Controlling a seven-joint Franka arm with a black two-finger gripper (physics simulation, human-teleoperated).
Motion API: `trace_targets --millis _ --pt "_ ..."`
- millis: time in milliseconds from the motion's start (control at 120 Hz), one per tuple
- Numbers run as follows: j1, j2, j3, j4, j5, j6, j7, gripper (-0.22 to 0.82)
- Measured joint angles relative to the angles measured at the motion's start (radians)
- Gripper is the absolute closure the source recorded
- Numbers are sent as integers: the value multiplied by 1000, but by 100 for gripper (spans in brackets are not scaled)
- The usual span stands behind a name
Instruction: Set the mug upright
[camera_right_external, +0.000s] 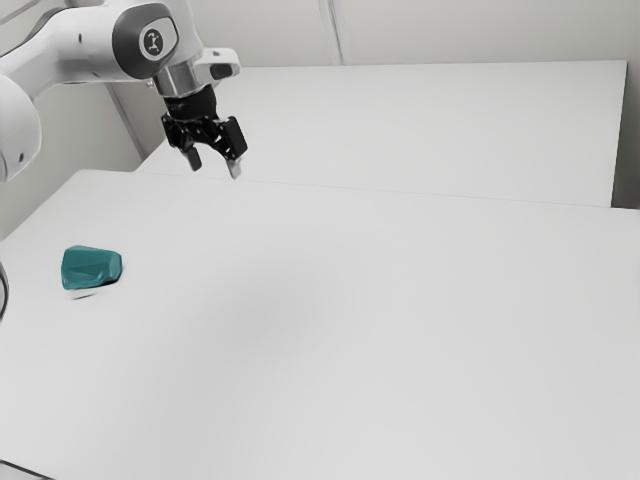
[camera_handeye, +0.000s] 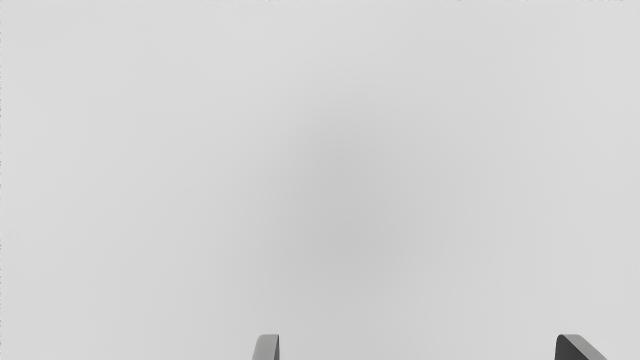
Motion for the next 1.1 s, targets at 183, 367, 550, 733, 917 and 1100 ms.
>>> trace_targets --millis 183,367,550,733,917,1100 --pt "-5 -2 -1 0 1 11 13 0" --pt "-22 -16 70 20 -65 -2 30 0" --pt "144 1 220 44 -357 -60 122 0" --pt "410 203 225 180 -590 -158 254 0" --pt "617 358 220 251 -726 -230 378 0" --pt "724 515 217 380 -804 -264 483 0"
